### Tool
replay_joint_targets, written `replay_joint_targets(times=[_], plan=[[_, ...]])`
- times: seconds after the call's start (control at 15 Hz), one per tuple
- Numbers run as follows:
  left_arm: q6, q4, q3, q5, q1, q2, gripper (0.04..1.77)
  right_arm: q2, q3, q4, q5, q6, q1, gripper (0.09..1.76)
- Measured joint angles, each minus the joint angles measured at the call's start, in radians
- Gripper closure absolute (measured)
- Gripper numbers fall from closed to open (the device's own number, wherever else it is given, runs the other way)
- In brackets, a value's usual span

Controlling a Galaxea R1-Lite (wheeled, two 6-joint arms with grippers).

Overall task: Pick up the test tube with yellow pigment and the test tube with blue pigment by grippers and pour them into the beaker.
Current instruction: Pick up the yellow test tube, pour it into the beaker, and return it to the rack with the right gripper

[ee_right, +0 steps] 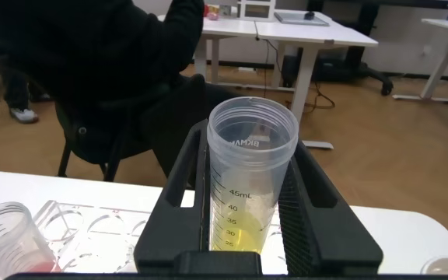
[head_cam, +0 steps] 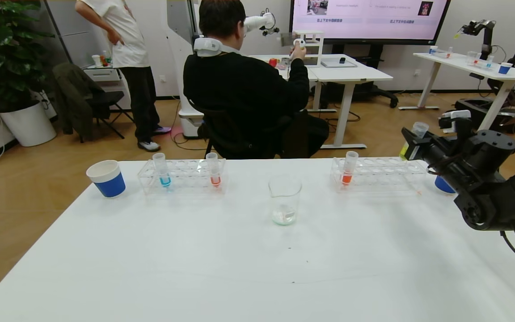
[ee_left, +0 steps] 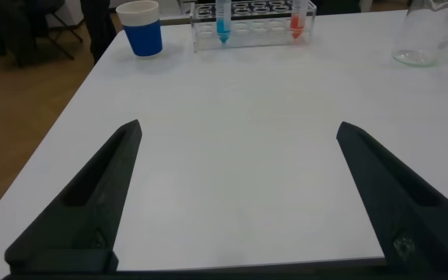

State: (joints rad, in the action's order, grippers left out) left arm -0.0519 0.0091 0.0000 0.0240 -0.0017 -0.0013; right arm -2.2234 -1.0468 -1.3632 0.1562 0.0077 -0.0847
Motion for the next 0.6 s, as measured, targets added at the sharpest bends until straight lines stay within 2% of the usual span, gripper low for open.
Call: replay_joint_targets(times=[0.27, 0.6], plan=[[0.0, 0.0, 0.0, 0.0, 0.0, 0.0, 0.06, 0.044, -0.06, 0.146, 0.06, -0.014, 0.064, 1.34], [0.0, 0.0, 0.0, 0.0, 0.0, 0.0, 0.06, 0.108, -0.129, 0.25, 0.14, -0.027, 0.242, 1.34]])
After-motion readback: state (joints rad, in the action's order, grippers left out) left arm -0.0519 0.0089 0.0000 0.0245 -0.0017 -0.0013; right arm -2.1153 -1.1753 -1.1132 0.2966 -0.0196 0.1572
